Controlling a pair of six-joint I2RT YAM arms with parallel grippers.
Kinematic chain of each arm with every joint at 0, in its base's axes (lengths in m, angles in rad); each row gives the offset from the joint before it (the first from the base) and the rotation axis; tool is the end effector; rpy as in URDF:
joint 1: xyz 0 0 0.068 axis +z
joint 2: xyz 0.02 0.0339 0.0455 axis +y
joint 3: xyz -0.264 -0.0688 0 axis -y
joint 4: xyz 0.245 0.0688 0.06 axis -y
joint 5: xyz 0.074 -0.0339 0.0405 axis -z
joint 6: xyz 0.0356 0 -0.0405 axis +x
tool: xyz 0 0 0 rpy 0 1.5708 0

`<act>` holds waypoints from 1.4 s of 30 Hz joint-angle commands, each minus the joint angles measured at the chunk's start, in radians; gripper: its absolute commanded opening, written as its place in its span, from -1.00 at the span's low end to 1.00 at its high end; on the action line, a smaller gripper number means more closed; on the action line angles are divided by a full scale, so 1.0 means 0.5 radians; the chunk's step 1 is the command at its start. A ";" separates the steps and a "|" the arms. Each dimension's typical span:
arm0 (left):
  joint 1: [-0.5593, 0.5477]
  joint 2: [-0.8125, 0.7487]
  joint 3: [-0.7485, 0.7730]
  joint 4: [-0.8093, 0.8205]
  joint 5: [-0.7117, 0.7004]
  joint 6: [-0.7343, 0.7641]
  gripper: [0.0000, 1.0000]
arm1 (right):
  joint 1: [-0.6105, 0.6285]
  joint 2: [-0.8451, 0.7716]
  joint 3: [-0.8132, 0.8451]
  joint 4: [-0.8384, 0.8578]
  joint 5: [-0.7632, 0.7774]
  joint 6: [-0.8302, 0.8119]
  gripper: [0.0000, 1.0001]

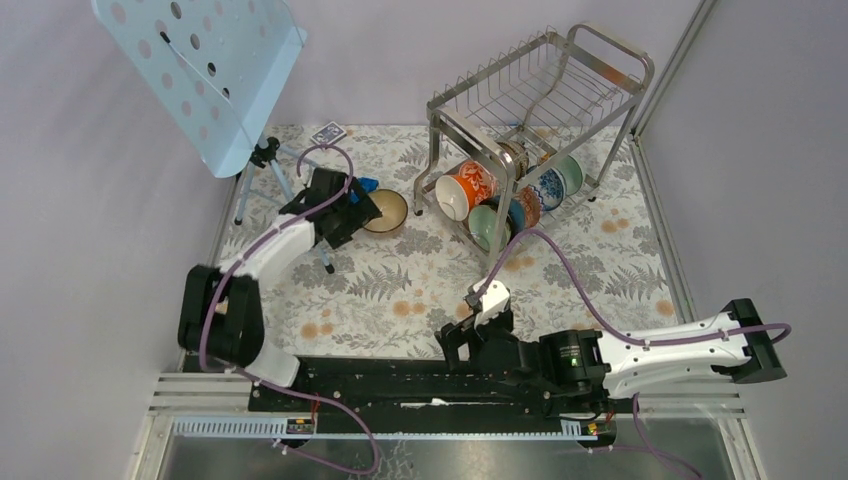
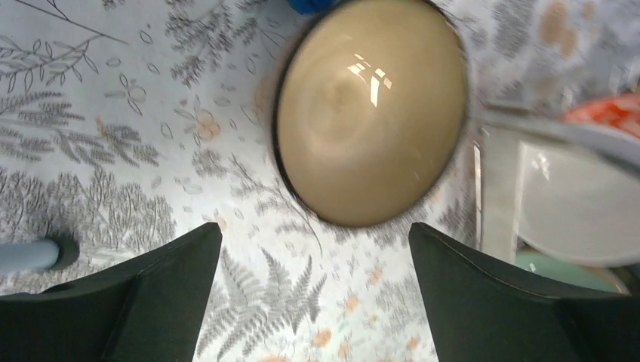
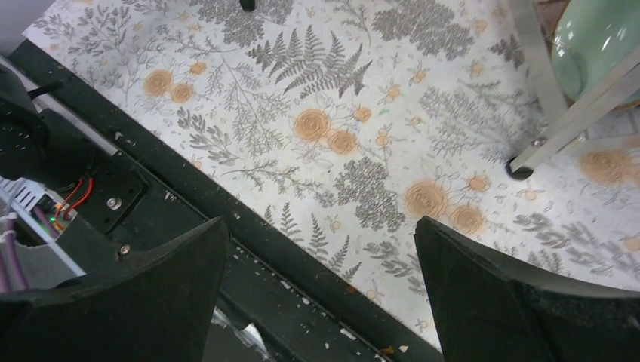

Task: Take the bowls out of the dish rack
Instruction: Place the bowl at the center of the board, then pick up the bowl from the dish rack.

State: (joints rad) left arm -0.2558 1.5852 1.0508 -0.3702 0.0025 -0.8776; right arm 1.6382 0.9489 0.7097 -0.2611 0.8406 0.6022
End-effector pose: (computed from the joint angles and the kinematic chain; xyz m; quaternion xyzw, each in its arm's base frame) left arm 0.3221 -0.0843 0.2182 -0.2887 0.8999 -0.1765 0.2752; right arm 0.0127 0.2055 0.2814 -0.2080 0.7853 0.2663 0.5187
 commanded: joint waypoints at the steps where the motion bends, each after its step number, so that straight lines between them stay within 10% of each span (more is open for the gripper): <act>1: -0.131 -0.460 -0.116 -0.032 0.003 0.108 0.97 | 0.013 0.044 0.151 0.093 0.242 -0.197 0.99; 11: -0.569 -1.281 -0.602 0.046 0.058 0.285 0.97 | -0.203 0.276 0.563 -0.499 0.510 -0.072 0.95; 23: -0.578 -1.525 -0.874 0.366 0.242 0.245 0.97 | -0.494 -0.401 0.453 -1.366 0.765 0.847 0.52; 42: -0.644 -0.994 -0.839 1.344 0.108 -0.258 0.90 | -2.098 -0.476 -0.164 -0.228 -0.464 0.361 0.41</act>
State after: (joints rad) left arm -0.5503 1.0466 0.6109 0.0700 0.1356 -0.9237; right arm 0.6884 0.7334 0.6861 -0.5549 0.7700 0.7780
